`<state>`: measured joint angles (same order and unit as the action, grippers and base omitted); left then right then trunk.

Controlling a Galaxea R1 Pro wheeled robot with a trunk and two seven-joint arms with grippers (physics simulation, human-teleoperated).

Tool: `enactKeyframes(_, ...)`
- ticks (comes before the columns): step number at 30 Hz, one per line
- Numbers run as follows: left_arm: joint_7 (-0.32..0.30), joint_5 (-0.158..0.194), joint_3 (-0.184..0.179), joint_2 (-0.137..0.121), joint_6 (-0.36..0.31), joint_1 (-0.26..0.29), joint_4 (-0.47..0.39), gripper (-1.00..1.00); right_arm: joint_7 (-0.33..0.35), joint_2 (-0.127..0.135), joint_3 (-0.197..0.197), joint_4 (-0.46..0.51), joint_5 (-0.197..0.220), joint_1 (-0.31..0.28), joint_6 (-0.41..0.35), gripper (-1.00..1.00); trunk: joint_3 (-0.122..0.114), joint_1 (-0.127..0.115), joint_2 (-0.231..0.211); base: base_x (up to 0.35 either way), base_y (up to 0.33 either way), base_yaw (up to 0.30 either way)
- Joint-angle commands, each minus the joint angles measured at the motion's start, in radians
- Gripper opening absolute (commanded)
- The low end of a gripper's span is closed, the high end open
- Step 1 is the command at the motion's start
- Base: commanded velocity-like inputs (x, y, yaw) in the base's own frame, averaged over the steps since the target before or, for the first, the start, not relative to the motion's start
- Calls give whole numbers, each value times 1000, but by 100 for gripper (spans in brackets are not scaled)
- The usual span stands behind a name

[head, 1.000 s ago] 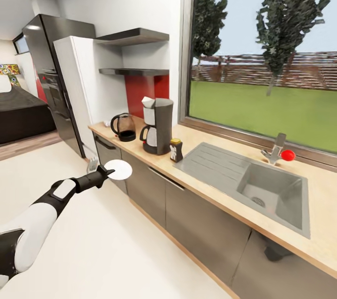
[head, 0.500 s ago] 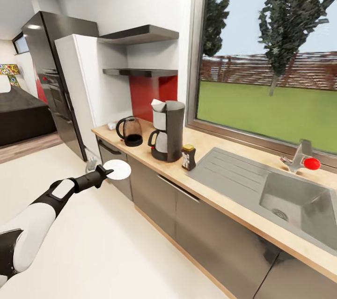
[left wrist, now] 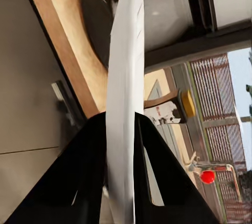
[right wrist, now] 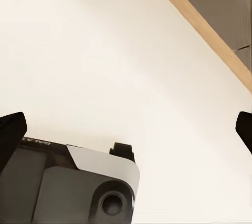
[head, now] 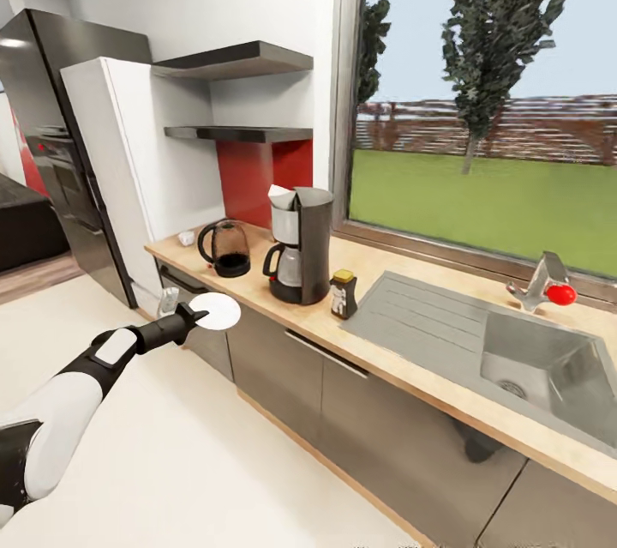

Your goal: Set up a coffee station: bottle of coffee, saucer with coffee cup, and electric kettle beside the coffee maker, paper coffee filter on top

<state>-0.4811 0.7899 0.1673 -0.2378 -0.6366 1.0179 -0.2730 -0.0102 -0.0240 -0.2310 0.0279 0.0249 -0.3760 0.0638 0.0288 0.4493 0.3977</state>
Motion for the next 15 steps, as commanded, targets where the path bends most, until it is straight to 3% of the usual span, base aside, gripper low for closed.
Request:
enactKeyframes(1, 0, 0, 5, 0, -6, 1, 0, -100, -1, -1, -5, -2, 3, -1, 3, 100, 2, 1, 2, 7, 19, -263)
enactKeyframes(6, -1, 0, 4, 0, -6, 1, -2, -100, -2, 1, -5, -4, 3, 10, -7, 100, 2, 1, 2, 2, 5, -208)
enactKeyframes(11, -1, 0, 4, -2, -7, 0, -30, -100, 1, -1, -6, -3, 2, 114, -103, 100, 2, 1, 2, 0, 0, -30)
enactKeyframes(15, -1, 1, 5, -8, -34, -1, -70, -100, 2, -5, -7, -3, 1, 151, -134, 100, 2, 1, 2, 4, 0, -3)
